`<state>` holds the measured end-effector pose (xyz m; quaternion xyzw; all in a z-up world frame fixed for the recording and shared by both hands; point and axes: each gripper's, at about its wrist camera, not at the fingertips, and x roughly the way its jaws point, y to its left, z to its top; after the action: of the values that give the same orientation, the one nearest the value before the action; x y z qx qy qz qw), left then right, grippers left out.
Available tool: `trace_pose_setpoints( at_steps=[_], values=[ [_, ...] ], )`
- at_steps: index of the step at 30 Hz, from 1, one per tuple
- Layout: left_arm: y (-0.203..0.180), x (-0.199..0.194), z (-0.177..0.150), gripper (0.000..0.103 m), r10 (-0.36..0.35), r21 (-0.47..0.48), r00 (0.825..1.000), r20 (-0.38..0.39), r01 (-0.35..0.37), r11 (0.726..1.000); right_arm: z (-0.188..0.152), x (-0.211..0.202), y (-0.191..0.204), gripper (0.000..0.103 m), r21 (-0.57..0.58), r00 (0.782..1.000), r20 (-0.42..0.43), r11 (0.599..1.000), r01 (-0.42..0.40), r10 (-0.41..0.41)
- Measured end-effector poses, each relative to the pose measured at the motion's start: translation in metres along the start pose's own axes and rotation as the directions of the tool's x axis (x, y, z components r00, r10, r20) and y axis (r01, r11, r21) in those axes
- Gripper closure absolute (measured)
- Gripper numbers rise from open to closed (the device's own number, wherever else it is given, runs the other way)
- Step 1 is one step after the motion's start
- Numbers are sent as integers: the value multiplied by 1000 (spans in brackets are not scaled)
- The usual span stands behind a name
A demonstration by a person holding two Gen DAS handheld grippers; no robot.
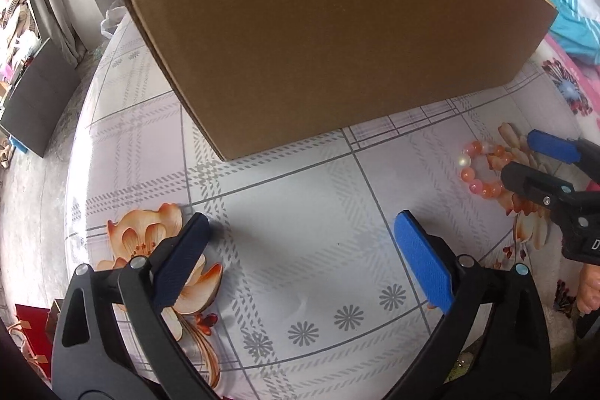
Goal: Organize jewelry
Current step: 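Close the right tool on the bead bracelet while the left tool closes beside it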
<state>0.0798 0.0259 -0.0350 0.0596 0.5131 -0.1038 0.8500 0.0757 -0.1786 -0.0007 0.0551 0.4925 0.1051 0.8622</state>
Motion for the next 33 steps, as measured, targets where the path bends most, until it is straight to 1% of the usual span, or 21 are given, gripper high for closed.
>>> trace_pose_setpoints(
  at_steps=[1,3,5,8,9,10,13,17,18,19,21,22,24,26,28,30,31,32,33],
  values=[
    [0,-1,0,7,0,1,1000,-1,0,1000,-8,6,1,20,17,1000,6,1000,-21,21],
    [-1,-2,1,7,-2,-1,1000,-6,2,1000,-12,6,-7,10,46,998,31,998,-52,51],
    [-1,-2,1,7,0,-1,1000,-12,0,1000,-15,4,-15,6,73,995,50,994,-85,81],
    [1,-2,1,7,0,-1,1000,2,0,1000,-20,1,-22,6,90,993,77,991,-98,91],
    [5,-1,1,7,1,-2,1000,10,-1,1000,-21,1,-23,6,88,993,79,992,-91,84],
    [5,-2,-1,7,3,-3,1000,27,-3,1000,-21,5,-12,6,84,994,78,993,-79,72],
    [6,-5,-10,7,3,-4,998,65,-3,1000,-23,6,-5,6,73,996,75,996,-44,39],
    [6,-7,-11,7,-5,12,999,49,4,1000,-21,8,0,6,67,995,89,996,-50,44],
    [6,-8,-11,7,-2,12,999,44,2,1000,-34,0,6,6,63,995,91,997,-51,45],
    [6,-11,-11,7,-16,7,998,53,16,1000,-35,0,7,6,54,995,89,997,-50,45],
    [4,-19,-7,8,-79,4,993,89,79,997,-40,-5,4,6,46,996,81,998,-51,47],
    [0,-25,-5,8,-124,12,986,113,123,992,-41,-6,0,6,51,996,74,997,-55,51],
    [-8,-34,2,8,-194,50,971,143,189,981,-39,-11,-8,6,85,995,55,993,-84,80],
    [-19,-39,7,9,-248,94,956,158,235,967,-38,-13,-15,7,120,991,54,985,-127,121],
    [-29,-42,13,13,-290,134,944,159,270,953,-37,-19,-21,15,141,988,76,980,-143,134],
    [-40,-41,17,30,-310,170,940,145,285,943,-36,-21,-22,28,133,991,71,983,-126,118],
    [-44,-38,19,33,-316,185,940,129,290,939,-35,-22,-22,32,125,992,69,985,-116,108],
    [-49,-35,20,40,-324,198,939,115,298,934,-35,-21,-22,40,115,992,64,987,-116,109],
    [-53,-33,19,47,-333,209,937,100,307,928,-33,-21,-21,45,107,993,57,988,-113,107]
  ],
)
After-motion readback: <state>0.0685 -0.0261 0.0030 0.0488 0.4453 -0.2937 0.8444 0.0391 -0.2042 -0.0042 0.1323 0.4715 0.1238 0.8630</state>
